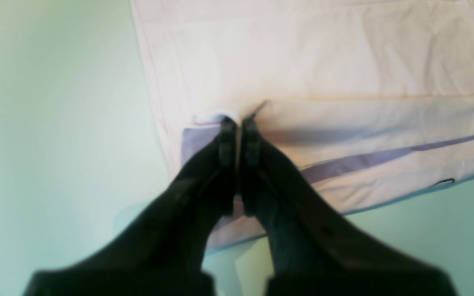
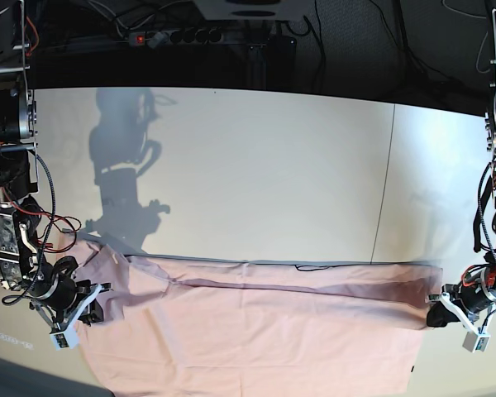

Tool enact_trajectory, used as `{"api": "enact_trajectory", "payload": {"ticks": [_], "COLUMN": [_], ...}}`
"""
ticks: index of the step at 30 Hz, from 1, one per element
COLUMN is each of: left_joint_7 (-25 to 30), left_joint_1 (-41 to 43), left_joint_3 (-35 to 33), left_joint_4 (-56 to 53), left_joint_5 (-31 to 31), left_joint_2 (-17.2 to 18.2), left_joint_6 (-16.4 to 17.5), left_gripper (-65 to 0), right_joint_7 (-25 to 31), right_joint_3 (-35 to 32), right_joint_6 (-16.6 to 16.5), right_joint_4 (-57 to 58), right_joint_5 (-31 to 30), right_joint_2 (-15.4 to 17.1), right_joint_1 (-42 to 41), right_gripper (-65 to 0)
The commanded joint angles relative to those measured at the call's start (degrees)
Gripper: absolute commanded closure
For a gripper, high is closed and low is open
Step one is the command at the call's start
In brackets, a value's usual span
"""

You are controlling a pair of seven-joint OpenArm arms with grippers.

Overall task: Fold the T-shirt properly
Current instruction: 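Lift the shirt with both grippers and drag it toward the robot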

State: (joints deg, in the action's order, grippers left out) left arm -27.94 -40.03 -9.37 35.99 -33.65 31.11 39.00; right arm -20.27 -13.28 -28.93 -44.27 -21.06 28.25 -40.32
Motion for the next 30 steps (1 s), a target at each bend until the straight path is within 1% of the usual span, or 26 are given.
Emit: {"api": "enact_trajectory", "payload": {"ticks": [1, 2, 3, 4, 5, 6, 7, 13, 17, 18, 19, 20, 21, 22, 24, 25, 26, 28, 29, 30], "left_joint_7": [1.7, 2.1, 2.3, 2.3, 2.3, 2.3, 2.3, 2.0, 2.0, 2.0, 2.0, 2.0, 2.1, 2.1, 2.2, 2.2, 2.1, 2.1, 2.3, 2.3], "left_joint_1": [-2.0, -2.0, -2.0, -2.0, -2.0, -2.1, -2.1, -3.2, -3.8, -3.8, -3.8, -3.8, -3.8, -3.8, -3.8, -3.7, -3.7, -3.3, -3.0, -2.7], "left_joint_3": [0.3, 0.3, 0.3, 0.3, 0.3, 0.3, 0.3, 0.3, 0.3, 0.3, 0.3, 0.3, 0.3, 0.3, 0.3, 0.3, 0.3, 0.3, 0.3, 0.3], "left_joint_4": [0.7, 0.7, 0.7, 0.7, 0.7, 0.7, 0.7, 0.8, 0.8, 0.8, 0.8, 0.8, 0.8, 0.8, 0.8, 0.8, 0.8, 0.6, 0.4, 0.0], "left_joint_5": [-0.8, -0.8, -0.8, -0.8, -0.8, -0.8, -0.8, -1.7, -3.4, -3.2, -2.6, -1.5, -0.2, 0.8, 2.8, 3.8, 5.0, 7.9, 8.9, 9.8], "left_joint_2": [1.0, 1.0, 1.0, 1.0, 1.0, 1.0, 1.0, 1.1, 0.9, 0.6, 0.2, -0.2, -0.9, -1.7, -3.4, -4.4, -5.3, -6.7, -7.2, -7.5], "left_joint_6": [1.0, 1.0, 1.0, 1.0, 1.0, 1.0, 1.0, 1.0, 1.0, 1.0, 1.0, 1.0, 1.0, 1.0, 1.0, 1.0, -1.4, -7.3, -9.4, -10.4], "left_gripper": [-20.4, -29.3, -35.1, -36.8, -36.8, -36.8, -36.7, -36.7, -36.5, -35.6, -32.7, -28.2, -22.4, -16.2, -4.8, 0.0, 0.0, 0.0, 0.0, 0.0], "right_joint_7": [3.4, 4.6, 5.2, 5.3, 5.3, 5.3, 5.3, 5.0, 2.1, 2.0, 2.0, 2.0, 2.0, 2.2, 2.3, 2.3, 2.3, 2.5, 2.5, 2.5], "right_joint_3": [0.3, 0.3, 0.3, 0.3, 0.3, 0.3, 0.4, 3.2, 4.5, 4.5, 4.5, 4.5, 4.5, 4.5, 4.5, 4.5, 4.5, 4.5, 4.5, 4.5], "right_joint_6": [-2.2, -2.2, -2.2, -2.2, -2.1, -2.1, -2.1, -2.1, -2.3, -2.4, -2.4, -2.4, -2.3, -2.3, -2.2, -2.2, -2.1, -2.1, -1.6, -0.8], "right_joint_4": [-0.3, -0.2, -0.2, -0.2, -0.2, -0.2, -0.2, -0.7, -0.7, -0.7, -0.6, -0.4, -0.1, 0.3, 1.4, 1.9, 2.5, 3.8, 4.7, 6.1], "right_joint_5": [0.3, 0.8, 1.5, 1.8, 1.8, 1.7, 1.6, -1.6, -8.1, -8.0, -7.7, -6.9, -5.6, -4.1, -1.1, 0.4, 1.9, 4.6, 5.7, 6.6], "right_joint_2": [0.9, 0.9, 0.9, 0.9, 0.9, 0.9, 0.9, 0.9, 0.7, 0.4, -0.1, -0.8, -1.7, -2.6, -4.4, -5.2, -5.8, -6.6, -7.0, -7.2], "right_joint_1": [-2.2, -2.2, -2.2, -2.2, -2.2, -2.2, -2.2, -3.9, -5.0, -5.1, -5.0, -5.0, -5.0, -5.0, -5.0, -5.0, -4.9, -4.7, -4.7, -4.7], "right_gripper": [0.0, 0.0, -11.3, -23.9, -35.2, -43.7, -44.7, -44.5, -44.5, -44.5, -44.3, -41.9, -35.8, -26.3, -1.7, 0.0, 0.0, 0.0, 0.0, 0.0]}}
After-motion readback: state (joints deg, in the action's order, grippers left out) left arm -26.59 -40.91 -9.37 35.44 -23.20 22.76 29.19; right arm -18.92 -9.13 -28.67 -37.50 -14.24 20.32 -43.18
